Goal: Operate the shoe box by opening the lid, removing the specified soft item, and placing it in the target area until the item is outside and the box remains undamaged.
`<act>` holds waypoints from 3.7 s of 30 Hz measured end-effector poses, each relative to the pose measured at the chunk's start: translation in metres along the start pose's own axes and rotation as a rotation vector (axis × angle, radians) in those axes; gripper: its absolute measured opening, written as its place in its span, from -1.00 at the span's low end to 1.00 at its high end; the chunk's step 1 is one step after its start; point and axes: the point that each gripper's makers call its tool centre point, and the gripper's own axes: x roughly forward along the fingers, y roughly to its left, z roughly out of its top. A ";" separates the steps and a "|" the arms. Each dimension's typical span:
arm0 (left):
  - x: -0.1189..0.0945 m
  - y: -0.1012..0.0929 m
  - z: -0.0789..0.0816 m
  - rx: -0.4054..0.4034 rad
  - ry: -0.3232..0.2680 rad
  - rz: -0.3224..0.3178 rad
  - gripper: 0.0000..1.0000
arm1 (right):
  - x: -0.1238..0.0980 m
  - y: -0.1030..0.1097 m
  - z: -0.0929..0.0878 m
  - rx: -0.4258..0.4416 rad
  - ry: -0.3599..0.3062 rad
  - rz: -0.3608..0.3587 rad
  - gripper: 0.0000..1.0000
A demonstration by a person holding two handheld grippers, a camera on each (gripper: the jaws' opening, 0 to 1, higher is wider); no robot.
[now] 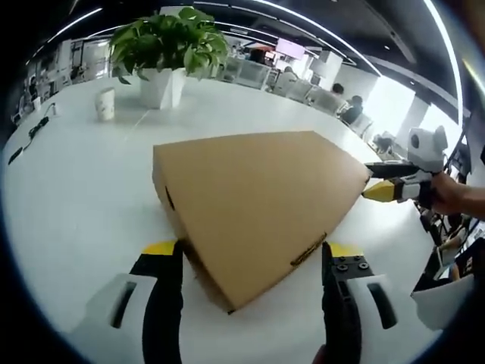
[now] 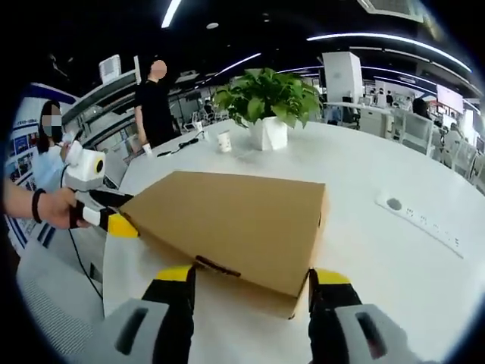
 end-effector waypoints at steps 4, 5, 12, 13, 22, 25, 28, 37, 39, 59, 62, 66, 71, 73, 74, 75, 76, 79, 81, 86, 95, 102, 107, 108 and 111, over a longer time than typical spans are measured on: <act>-0.005 -0.004 0.002 -0.015 -0.012 -0.002 0.50 | -0.002 0.000 0.005 -0.011 -0.003 -0.004 0.17; -0.006 -0.004 0.003 -0.019 -0.015 -0.002 0.50 | -0.003 0.001 0.006 -0.014 -0.004 -0.005 0.17; -0.011 -0.007 0.011 -0.057 -0.047 -0.011 0.51 | -0.009 0.002 0.019 -0.031 -0.030 -0.003 0.17; -0.011 -0.007 0.012 -0.061 -0.050 -0.011 0.51 | -0.010 0.002 0.020 -0.031 -0.033 -0.002 0.18; -0.021 -0.012 0.023 -0.091 -0.082 -0.018 0.51 | -0.012 0.007 0.033 -0.059 -0.080 0.011 0.30; -0.023 -0.012 0.025 -0.091 -0.087 -0.019 0.50 | -0.014 0.009 0.035 -0.079 -0.085 0.022 0.36; -0.024 -0.012 0.027 -0.092 -0.088 -0.021 0.50 | -0.016 0.009 0.037 -0.098 -0.089 0.022 0.35; -0.027 -0.012 0.034 -0.101 -0.089 -0.032 0.49 | -0.020 0.013 0.043 -0.165 -0.091 0.050 0.41; -0.027 -0.012 0.033 -0.093 -0.081 -0.031 0.49 | -0.021 0.011 0.044 -0.179 -0.092 0.046 0.37; -0.028 -0.012 0.037 -0.107 -0.078 -0.042 0.48 | -0.018 -0.008 0.043 -0.489 -0.017 -0.078 -0.04; -0.028 -0.013 0.038 -0.113 -0.080 -0.046 0.48 | -0.019 -0.010 0.047 -0.505 -0.037 -0.102 -0.09; -0.030 -0.012 0.043 -0.114 -0.085 -0.047 0.48 | -0.018 -0.012 0.050 -0.528 -0.051 -0.136 -0.13; -0.031 -0.012 0.046 -0.103 -0.084 -0.047 0.47 | -0.019 -0.015 0.053 -0.554 -0.074 -0.172 -0.22; -0.031 -0.011 0.045 -0.087 -0.077 -0.041 0.43 | -0.020 -0.017 0.055 -0.555 -0.083 -0.185 -0.27; -0.031 -0.011 0.046 -0.088 -0.078 -0.040 0.43 | -0.020 -0.018 0.054 -0.559 -0.084 -0.193 -0.32; -0.032 -0.011 0.047 -0.091 -0.080 -0.043 0.43 | -0.020 -0.019 0.055 -0.561 -0.086 -0.197 -0.34; -0.032 -0.011 0.047 -0.095 -0.081 -0.045 0.43 | -0.020 -0.019 0.056 -0.563 -0.089 -0.201 -0.35; -0.031 -0.010 0.048 -0.085 -0.078 -0.046 0.43 | -0.020 -0.022 0.057 -0.571 -0.090 -0.219 -0.44; -0.031 -0.010 0.048 -0.073 -0.075 -0.047 0.43 | -0.019 -0.026 0.058 -0.579 -0.087 -0.238 -0.50; -0.033 -0.013 0.048 -0.039 -0.074 -0.048 0.44 | -0.020 -0.033 0.062 -0.549 -0.099 -0.276 -0.65; -0.035 -0.010 0.048 0.056 -0.078 -0.028 0.39 | -0.021 -0.042 0.068 -0.516 -0.116 -0.316 -0.82; -0.038 0.009 0.058 0.153 -0.101 0.064 0.37 | -0.021 -0.042 0.067 -0.494 -0.109 -0.328 -0.85; -0.038 0.021 0.069 0.277 -0.122 0.142 0.27 | -0.021 -0.042 0.068 -0.488 -0.107 -0.331 -0.85; -0.037 0.022 0.070 0.303 -0.119 0.154 0.24 | -0.021 -0.041 0.068 -0.489 -0.106 -0.332 -0.85; -0.036 0.023 0.074 0.369 -0.131 0.176 0.15 | -0.022 -0.042 0.070 -0.489 -0.108 -0.338 -0.88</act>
